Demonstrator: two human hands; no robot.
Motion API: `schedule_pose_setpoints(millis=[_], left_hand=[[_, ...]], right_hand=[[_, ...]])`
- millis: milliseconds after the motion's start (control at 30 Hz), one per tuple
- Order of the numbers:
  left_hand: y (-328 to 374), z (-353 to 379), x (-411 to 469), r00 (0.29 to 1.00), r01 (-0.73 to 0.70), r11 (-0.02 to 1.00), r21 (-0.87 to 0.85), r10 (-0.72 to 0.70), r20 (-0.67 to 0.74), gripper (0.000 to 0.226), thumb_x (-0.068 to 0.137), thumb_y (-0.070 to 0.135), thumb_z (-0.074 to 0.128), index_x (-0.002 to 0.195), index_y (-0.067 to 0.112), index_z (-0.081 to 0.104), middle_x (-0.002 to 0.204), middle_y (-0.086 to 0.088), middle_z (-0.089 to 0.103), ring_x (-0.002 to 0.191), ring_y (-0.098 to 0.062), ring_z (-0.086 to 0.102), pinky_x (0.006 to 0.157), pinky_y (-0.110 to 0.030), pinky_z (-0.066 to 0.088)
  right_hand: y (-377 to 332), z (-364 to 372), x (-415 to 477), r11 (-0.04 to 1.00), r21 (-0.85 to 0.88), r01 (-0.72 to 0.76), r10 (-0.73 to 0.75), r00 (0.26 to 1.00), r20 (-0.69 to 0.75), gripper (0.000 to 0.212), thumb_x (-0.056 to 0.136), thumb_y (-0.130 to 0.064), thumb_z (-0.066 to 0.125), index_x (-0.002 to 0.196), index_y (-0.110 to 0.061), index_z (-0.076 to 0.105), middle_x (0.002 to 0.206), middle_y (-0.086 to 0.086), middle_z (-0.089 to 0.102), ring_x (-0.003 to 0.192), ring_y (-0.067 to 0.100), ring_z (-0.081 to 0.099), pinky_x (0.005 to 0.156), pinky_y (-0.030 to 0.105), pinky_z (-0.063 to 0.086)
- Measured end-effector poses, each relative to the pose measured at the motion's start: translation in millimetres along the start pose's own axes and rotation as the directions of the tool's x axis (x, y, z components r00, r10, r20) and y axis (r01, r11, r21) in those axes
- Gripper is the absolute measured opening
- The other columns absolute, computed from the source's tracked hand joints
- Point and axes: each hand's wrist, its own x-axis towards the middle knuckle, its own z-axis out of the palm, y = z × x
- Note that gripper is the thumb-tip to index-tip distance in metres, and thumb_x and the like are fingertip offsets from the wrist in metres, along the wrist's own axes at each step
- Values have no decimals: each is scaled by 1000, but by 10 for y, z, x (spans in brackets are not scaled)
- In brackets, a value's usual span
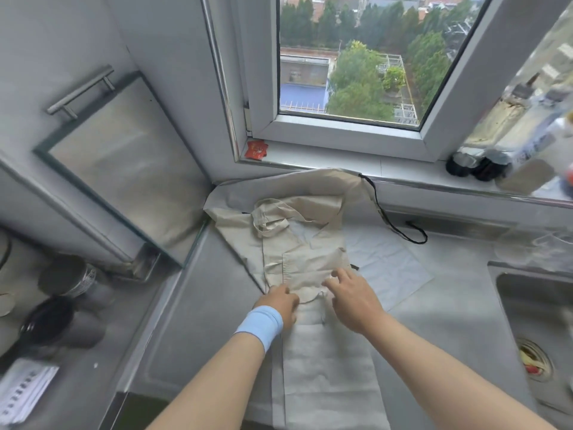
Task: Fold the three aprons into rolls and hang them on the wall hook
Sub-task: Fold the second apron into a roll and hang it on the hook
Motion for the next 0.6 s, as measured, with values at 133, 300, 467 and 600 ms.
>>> schedule_pose_setpoints(millis=[133,300,467,600], left_hand=[[-24,286,-372,986,-30,996,-79,17,-166,56,89,26,54,142,29,38,154,-1,23,142,-22,19,111,-37,33],[22,490,-777,921,-80,996,-45,57,-385,45,89,25,56,132,32,45,141,5,35,133,-18,30,104,-31,34],[125,717,-1098,969,-132,990,-38,121,-217,28,89,32,54,117,29,54,122,4,46,120,-18,44,94,-35,44],[271,973,-1211,984,-170,983,75,174,-46,45,83,43,57,126,30,52,133,3,39,127,-21,35,104,-36,36]], right_hand=[[-273,191,-521,1000,13,-6,5,997,76,32,80,-26,55,111,-22,62,111,7,53,102,31,53,76,38,45],[-596,361,-942,998,63,-25,19,995,94,61,76,-15,58,135,-26,43,111,4,46,103,27,49,76,39,46],[-669,390,-1381,985,120,122,-136,984,118,51,83,-38,57,130,-25,41,116,0,44,106,24,51,76,34,42],[-511,514,-1749,977,52,209,-215,956,199,85,63,-65,55,139,-31,34,143,1,34,133,24,34,102,37,36]])
